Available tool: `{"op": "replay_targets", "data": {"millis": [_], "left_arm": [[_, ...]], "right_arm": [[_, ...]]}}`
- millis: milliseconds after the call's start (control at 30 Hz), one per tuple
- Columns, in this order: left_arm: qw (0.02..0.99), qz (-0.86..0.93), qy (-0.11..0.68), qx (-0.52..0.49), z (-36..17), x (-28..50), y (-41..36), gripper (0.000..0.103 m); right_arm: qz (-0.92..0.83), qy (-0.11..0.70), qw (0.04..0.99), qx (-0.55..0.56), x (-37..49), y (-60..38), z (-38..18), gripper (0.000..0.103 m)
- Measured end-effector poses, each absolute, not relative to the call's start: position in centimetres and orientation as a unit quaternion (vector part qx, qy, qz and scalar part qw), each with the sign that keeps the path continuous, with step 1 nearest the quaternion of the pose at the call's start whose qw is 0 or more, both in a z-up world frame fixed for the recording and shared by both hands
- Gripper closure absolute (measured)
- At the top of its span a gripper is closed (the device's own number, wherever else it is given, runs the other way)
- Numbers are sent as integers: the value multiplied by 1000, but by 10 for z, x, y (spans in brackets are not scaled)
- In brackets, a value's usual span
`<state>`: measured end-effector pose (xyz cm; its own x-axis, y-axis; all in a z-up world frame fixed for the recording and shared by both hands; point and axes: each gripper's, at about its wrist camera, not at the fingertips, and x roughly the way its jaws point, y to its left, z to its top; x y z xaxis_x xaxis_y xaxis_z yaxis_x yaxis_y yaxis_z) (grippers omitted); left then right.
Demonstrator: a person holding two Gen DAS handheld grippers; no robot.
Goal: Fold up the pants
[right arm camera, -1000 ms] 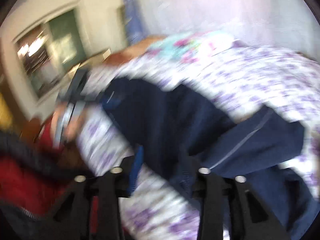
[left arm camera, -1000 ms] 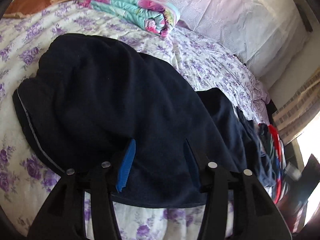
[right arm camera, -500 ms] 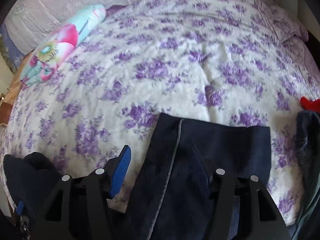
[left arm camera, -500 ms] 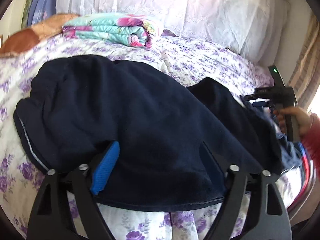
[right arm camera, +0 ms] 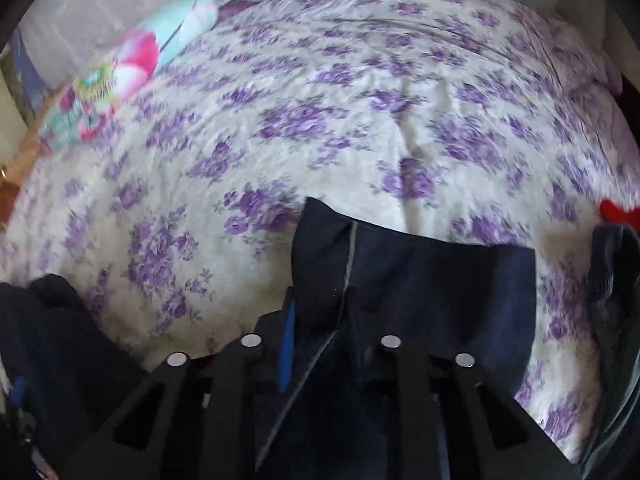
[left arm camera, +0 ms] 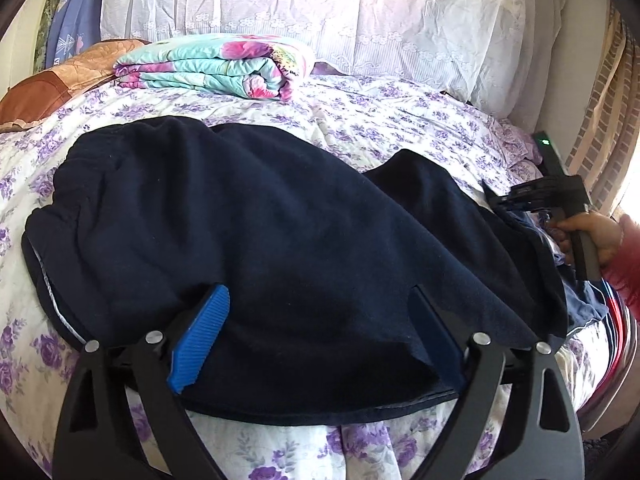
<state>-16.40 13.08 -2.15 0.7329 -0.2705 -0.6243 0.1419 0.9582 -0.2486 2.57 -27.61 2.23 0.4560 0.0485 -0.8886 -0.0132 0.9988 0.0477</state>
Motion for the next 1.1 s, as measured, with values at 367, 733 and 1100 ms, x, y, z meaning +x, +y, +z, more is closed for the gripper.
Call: {"op": "replay_targets", "data": {"millis": [367,733,1100], "left_arm": [[925,-121,346,-98,-21,-166,132,14],[920,-132,350,-121,-20,-163,138,14],[920,-128,351,-119,-20,-162,137,14]], "right_arm": [[86,336,902,257,-101,-383,106,83],[40,305,873,378,-243,-472,55,83],[42,374,832,409,-266,-482,29,34]]}}
